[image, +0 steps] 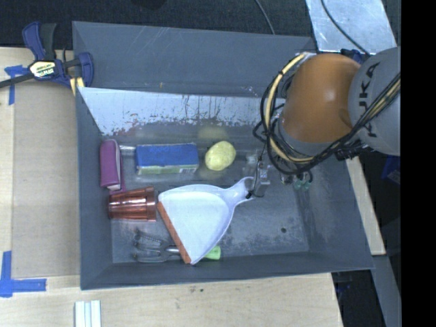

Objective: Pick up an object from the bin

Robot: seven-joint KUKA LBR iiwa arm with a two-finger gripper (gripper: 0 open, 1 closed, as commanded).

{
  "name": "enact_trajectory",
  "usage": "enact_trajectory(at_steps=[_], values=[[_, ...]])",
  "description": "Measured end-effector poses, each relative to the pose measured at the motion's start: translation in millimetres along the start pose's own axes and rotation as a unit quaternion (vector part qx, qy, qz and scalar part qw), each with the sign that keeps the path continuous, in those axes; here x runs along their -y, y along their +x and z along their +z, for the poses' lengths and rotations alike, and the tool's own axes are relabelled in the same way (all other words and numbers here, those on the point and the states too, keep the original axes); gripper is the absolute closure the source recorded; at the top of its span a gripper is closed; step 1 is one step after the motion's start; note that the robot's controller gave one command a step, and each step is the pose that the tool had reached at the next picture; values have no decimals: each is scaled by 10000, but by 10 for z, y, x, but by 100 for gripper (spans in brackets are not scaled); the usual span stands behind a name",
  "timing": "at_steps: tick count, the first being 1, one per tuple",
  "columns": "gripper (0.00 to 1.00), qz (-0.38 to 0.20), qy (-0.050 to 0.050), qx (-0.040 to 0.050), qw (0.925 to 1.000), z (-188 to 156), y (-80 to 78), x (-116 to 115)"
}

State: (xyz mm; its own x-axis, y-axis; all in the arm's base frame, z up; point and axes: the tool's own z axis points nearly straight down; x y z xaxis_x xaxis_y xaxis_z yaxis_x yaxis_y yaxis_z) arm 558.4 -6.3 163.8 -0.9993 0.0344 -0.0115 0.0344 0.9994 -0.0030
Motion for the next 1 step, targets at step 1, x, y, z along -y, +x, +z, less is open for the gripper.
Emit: enact_trajectory(at_steps=[1], values=[[100, 138, 5, 24, 9999, -826, 45, 158]])
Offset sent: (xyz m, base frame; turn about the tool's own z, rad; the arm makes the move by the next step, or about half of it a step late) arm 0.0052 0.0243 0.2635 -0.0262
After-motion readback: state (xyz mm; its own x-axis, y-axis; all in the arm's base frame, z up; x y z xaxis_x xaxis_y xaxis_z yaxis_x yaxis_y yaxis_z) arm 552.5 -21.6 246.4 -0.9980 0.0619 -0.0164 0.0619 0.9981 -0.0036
